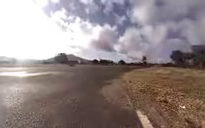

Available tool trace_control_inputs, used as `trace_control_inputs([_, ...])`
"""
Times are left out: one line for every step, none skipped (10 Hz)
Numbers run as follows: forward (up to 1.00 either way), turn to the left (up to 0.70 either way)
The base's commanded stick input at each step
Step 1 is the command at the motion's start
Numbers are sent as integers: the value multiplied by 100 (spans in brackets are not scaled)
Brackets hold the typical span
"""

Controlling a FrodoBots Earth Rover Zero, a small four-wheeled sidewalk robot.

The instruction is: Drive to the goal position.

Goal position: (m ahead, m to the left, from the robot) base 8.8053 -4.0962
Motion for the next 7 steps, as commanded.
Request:
trace_control_inputs([50,0])
trace_control_inputs([50,0])
trace_control_inputs([50,0])
trace_control_inputs([50,0])
trace_control_inputs([50,0])
trace_control_inputs([50,-2])
trace_control_inputs([50,-27])
